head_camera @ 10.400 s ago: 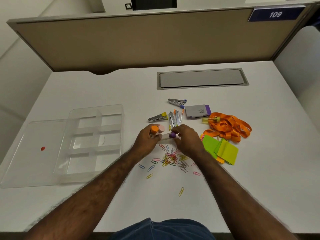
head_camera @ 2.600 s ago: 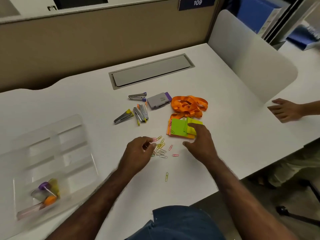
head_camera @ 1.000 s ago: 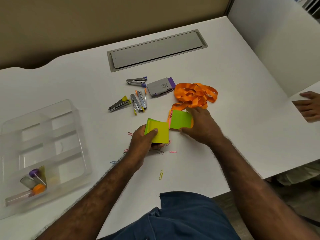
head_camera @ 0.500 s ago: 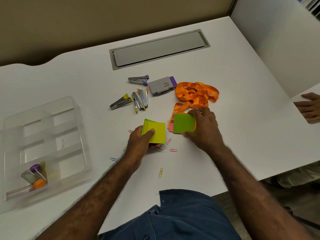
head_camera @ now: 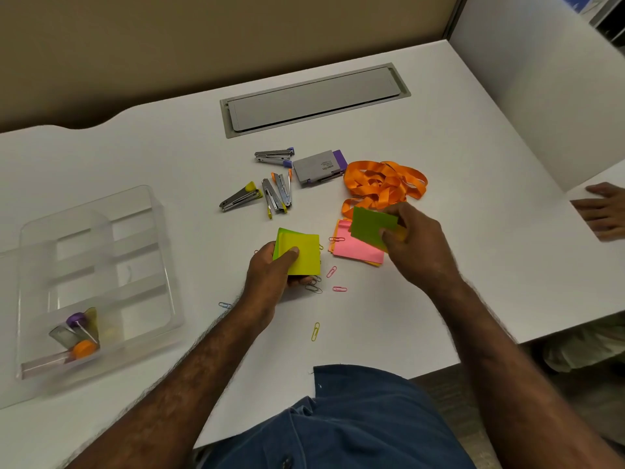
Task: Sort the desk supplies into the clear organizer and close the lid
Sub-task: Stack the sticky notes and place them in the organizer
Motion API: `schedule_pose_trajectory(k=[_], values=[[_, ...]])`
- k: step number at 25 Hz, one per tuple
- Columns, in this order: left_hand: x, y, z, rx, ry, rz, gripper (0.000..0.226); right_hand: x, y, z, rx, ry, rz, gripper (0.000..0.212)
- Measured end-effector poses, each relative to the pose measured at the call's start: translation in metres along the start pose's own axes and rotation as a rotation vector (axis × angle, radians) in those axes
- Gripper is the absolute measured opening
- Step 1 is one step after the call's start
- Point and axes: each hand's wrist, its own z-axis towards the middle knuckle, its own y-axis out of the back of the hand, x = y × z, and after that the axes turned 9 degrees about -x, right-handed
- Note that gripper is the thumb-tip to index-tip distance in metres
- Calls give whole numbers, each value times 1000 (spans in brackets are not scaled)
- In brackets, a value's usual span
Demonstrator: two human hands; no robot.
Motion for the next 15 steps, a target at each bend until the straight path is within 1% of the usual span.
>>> schedule_pose_trajectory(k=[3, 4, 5, 7, 8, 9, 11, 13, 15], values=[[2, 1, -1, -3, 10, -14, 17, -2, 5, -8, -218, 143, 1, 33], [3, 1, -1, 1, 19, -26, 16, -3, 2, -11, -216, 154, -12, 33], [4, 1, -1, 10, 28, -42, 13, -5, -2, -13, -162, 142, -53, 34], [4, -1, -2, 29, 32, -71, 4, -11, -13, -16, -2, 71, -145, 35], [3, -3, -4, 35, 28, -70, 1, -12, -16, -17, 24, 29, -138, 35], [3, -4, -4, 36, 16, -50, 2, -11, -17, -17, 11, -9, -92, 36], [2, -7, -5, 44, -14, 24, 7, -11, -16, -16, -27, -66, 85, 38], [-1, -9, -7, 77, -12, 20, 12, -7, -16, -18, 11, -147, 339, 39], [-2, -14, -6, 136, 36, -73, 15, 3, -23, -22, 97, -276, 577, 44]])
